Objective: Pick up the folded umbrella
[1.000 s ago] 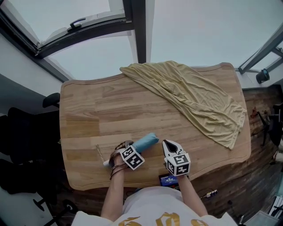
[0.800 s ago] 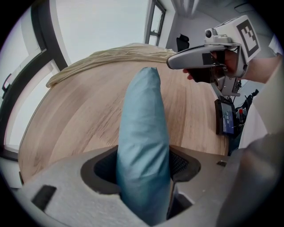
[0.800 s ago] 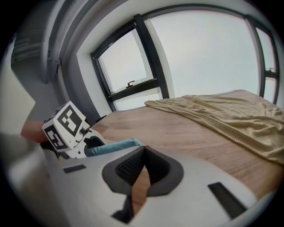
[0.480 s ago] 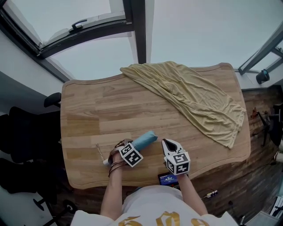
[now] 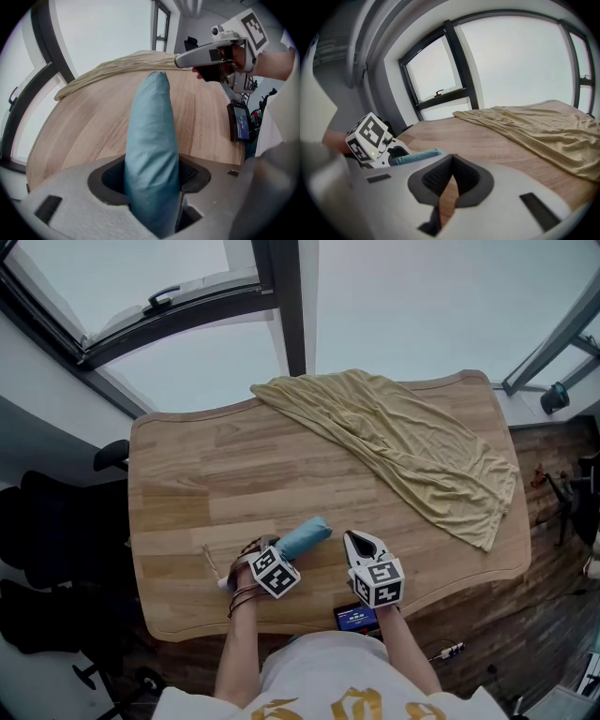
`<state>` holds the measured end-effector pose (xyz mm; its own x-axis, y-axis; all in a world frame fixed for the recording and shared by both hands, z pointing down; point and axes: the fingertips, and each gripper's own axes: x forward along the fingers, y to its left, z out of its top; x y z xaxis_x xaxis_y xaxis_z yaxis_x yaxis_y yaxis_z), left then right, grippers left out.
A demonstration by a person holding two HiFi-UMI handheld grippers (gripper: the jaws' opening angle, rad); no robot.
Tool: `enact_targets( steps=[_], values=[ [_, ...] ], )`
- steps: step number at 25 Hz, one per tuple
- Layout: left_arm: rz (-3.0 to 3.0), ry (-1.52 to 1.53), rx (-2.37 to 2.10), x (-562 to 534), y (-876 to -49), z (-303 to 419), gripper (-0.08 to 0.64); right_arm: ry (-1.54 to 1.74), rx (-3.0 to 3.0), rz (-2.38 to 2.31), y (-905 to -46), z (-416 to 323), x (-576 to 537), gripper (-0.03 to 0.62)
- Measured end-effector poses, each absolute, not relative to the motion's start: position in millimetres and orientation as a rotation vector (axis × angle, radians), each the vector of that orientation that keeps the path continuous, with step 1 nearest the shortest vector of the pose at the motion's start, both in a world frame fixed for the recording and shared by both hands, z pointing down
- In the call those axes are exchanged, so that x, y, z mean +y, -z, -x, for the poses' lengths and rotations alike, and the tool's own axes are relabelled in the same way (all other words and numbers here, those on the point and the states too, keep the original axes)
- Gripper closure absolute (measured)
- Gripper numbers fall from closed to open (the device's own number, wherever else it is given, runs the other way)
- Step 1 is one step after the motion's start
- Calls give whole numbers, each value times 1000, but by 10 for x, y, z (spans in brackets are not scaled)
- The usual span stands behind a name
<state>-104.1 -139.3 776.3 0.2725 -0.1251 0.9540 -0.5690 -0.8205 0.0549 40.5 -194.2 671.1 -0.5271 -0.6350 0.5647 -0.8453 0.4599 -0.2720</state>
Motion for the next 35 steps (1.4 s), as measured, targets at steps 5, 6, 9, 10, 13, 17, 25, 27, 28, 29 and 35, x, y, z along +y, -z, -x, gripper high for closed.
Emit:
enact_targets(
  steps=[5, 6, 9, 10, 13, 17, 25, 27, 28, 29, 35],
  values=[
    [-2182, -1402, -721, -1479, -7483, 987, 270, -738, -2344, -1241, -6660, -380, -1937, 583],
    [-2185, -1369, -740, -1508, -7425, 982, 270, -736, -2348, -1240, -6646, -373, -1946, 583],
    [-2192, -1268, -798, -1593, -7261, 966, 270, -738, -2357, -1240, -6614, -364, -1952, 583],
    [-2199, -1240, -831, -1629, -7213, 970, 270, -736, -2359, -1239, -6604, -364, -1947, 583],
    [-2215, -1156, -975, -1766, -7092, 1040, 270, -733, -2365, -1235, -6570, -366, -1935, 583],
    [-2189, -995, -1078, -1885, -6970, 1109, 272, -749, -2372, -1224, -6562, -382, -1944, 583],
    [-2180, -796, -1153, -2039, -6736, 1100, 272, -720, -2382, -1219, -6523, -375, -1995, 583],
    [-2184, -771, -1163, -2047, -6692, 1074, 272, -709, -2390, -1216, -6492, -373, -2000, 583],
    [-2189, -757, -1169, -2053, -6666, 1060, 272, -703, -2395, -1217, -6472, -375, -2004, 583],
    [-2194, -741, -1172, -2055, -6640, 1045, 272, -698, -2399, -1219, -6451, -378, -2006, 583],
    [-2219, -626, -1164, -2012, -6522, 951, 272, -670, -2428, -1223, -6320, -376, -1990, 583]
  ],
)
